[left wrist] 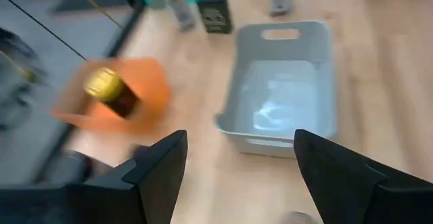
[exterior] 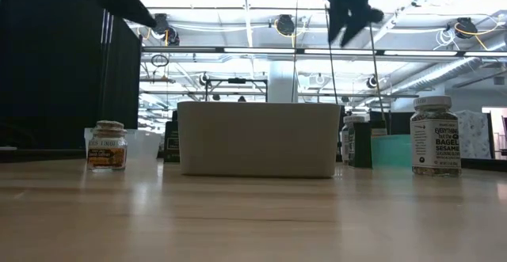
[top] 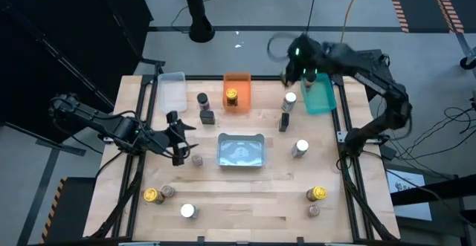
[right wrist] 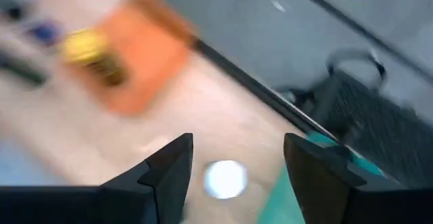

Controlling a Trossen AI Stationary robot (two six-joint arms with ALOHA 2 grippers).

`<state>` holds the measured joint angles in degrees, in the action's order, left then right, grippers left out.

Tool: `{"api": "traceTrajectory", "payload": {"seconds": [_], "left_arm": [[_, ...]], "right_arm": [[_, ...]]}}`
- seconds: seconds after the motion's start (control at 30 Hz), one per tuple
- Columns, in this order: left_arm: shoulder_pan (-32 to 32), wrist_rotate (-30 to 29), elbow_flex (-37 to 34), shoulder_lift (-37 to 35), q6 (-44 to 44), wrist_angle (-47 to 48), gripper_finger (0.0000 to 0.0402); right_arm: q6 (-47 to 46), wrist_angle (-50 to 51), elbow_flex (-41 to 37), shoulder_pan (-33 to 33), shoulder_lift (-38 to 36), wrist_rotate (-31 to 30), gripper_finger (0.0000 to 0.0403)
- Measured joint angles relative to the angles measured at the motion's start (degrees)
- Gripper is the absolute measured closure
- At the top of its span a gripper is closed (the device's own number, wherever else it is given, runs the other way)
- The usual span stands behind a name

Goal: Sort spices by type
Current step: Put the top brown seasoning bottle into the gray bin

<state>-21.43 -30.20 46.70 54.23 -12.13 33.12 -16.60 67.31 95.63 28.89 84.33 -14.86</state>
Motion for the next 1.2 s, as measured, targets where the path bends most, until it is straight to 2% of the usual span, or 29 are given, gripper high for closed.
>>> {"api": "traceTrajectory", "payload": {"seconds": [0.13,0.3,0.43,0.5,0.7,0.87,1.2], "left_arm": [[-2.47,3.79,0.0,2.56,-6.07,0.43,0.0123],[-5.09,8.37,0.0,6.4,-10.73,0.68,0.0123],[-5.77,12.97,0.1,8.77,-13.76,1.95,0.0123],[-5.75,13.49,0.39,9.79,-14.59,4.46,0.0123],[-5.15,13.27,0.46,13.07,-12.07,7.72,0.0123],[-4.02,10.51,0.46,16.24,-10.48,7.99,0.0123],[-3.17,11.51,0.46,17.64,-11.0,7.69,0.0123]], "right_arm": [[-0.98,-6.22,-5.92,-11.63,-5.26,-0.04,0.0192],[-3.55,-19.33,-18.53,-23.7,-12.14,-0.35,0.0192],[-2.95,-33.16,-27.89,-30.62,-15.2,-1.71,0.0192],[-0.73,-39.92,-30.92,-33.26,-15.68,-3.34,0.0193],[5.68,-50.87,-33.83,-38.83,-14.94,-8.19,0.0193],[5.88,-52.47,-33.87,-41.32,-14.32,-10.98,0.0193],[5.48,-53.23,-36.33,-43.59,-13.11,-10.99,0.0193]]}}
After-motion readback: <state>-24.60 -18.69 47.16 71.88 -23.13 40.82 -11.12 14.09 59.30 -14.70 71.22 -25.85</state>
